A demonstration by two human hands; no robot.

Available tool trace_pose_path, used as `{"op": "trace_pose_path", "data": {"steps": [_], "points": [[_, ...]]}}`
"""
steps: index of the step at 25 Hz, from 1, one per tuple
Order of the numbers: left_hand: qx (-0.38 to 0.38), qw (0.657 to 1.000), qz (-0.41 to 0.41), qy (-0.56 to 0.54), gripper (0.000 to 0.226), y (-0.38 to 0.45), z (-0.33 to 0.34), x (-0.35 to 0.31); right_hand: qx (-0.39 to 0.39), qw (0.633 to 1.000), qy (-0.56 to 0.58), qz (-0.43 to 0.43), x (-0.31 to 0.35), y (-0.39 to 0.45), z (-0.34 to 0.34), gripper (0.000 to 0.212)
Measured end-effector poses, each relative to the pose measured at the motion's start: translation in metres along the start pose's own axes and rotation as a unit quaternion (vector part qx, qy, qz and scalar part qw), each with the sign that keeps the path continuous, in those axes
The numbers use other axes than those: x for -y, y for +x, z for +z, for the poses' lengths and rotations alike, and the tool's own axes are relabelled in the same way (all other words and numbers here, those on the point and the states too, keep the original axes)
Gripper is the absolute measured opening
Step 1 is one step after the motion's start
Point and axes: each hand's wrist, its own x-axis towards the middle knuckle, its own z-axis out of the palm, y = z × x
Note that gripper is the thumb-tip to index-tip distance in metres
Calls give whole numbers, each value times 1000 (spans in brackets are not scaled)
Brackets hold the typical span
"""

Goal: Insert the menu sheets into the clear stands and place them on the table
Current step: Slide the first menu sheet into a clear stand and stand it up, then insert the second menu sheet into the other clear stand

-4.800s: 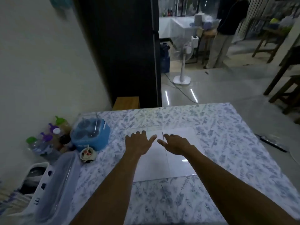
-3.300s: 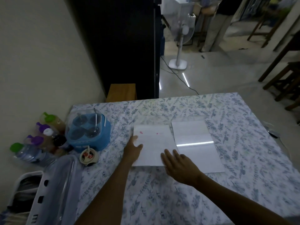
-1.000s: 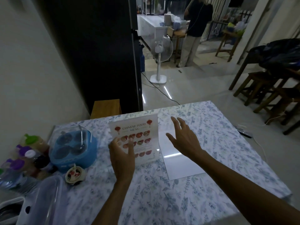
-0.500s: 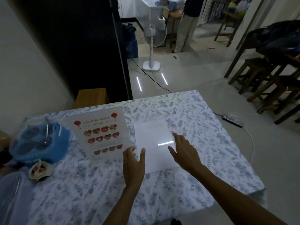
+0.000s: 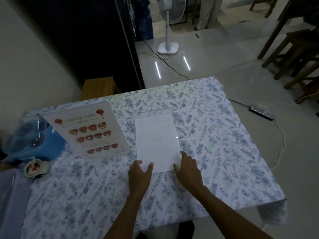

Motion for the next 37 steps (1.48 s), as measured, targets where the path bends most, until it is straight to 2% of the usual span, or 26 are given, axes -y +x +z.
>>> {"op": "trace_pose_path", "data": {"steps": [4,7,11,17,27,33,37], "points": [[9,999,-17,-36,61,-1,-4,-2,1,990,125,64,9,-3,-4,64],[30,997,-32,-70,60,-3,-12,7,-2,965,225,138,10,-7,-13,65],[21,995,-19,-93,56,-19,-30,17,-28,948,246,200,11,-29,-26,52],[-5,993,58,-100,56,-42,-69,8,-107,955,238,143,36,-68,-42,41],[-23,979,154,-134,58,-77,-111,-29,-225,938,254,70,69,-112,-88,35],[-46,970,189,-147,62,-65,-123,-67,-255,933,253,36,90,-84,-128,34],[-77,968,197,-137,61,-41,-123,-97,-257,938,231,13,98,-45,-150,25]]}}
